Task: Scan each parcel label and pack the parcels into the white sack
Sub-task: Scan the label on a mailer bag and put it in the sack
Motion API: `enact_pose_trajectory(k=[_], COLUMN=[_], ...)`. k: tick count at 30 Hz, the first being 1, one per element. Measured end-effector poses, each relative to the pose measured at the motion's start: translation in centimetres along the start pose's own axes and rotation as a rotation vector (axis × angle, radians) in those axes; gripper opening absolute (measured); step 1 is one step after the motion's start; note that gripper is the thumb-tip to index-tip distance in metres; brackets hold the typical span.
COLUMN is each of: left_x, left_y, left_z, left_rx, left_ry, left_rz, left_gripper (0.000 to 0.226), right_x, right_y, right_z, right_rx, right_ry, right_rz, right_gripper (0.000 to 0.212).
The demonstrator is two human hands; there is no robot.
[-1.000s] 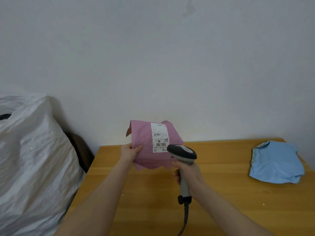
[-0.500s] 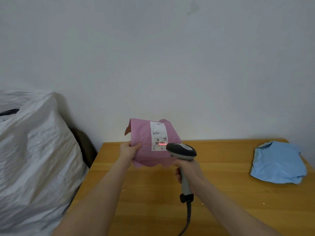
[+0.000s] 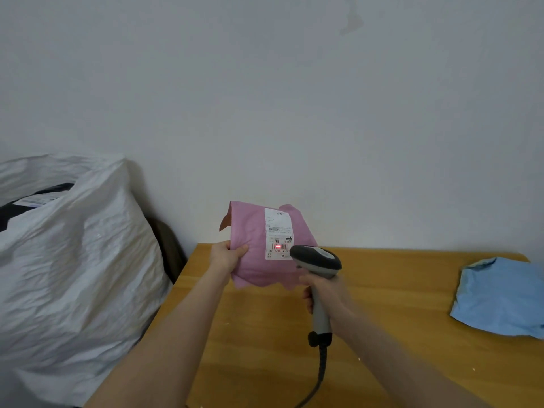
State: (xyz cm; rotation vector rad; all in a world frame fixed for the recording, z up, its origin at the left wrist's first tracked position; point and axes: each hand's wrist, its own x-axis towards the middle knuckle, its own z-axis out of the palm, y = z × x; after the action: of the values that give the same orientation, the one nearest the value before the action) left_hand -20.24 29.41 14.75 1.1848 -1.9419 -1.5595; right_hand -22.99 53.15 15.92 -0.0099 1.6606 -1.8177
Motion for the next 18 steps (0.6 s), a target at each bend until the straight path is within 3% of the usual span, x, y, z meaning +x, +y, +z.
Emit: enact_pose_trajectory(k=[9,18], left_x=[0.4,5.8], left_y=[5.5,12.9], left_z=[-7.8,-24.3], left_rx=[-0.01,-0.08], left_ry=[0.106,0.361], left_rz=[0.187,0.395], left_gripper=[0.033,0.034], right_x=[2.3,4.2], right_y=[-5.0,-12.6], right_z=[7.4,26.3], right_rx=[-0.022,-0.004], right_ry=[-0.097,-0.3], right_rz=[-0.162,-0.344], right_gripper=[0.003,0.005])
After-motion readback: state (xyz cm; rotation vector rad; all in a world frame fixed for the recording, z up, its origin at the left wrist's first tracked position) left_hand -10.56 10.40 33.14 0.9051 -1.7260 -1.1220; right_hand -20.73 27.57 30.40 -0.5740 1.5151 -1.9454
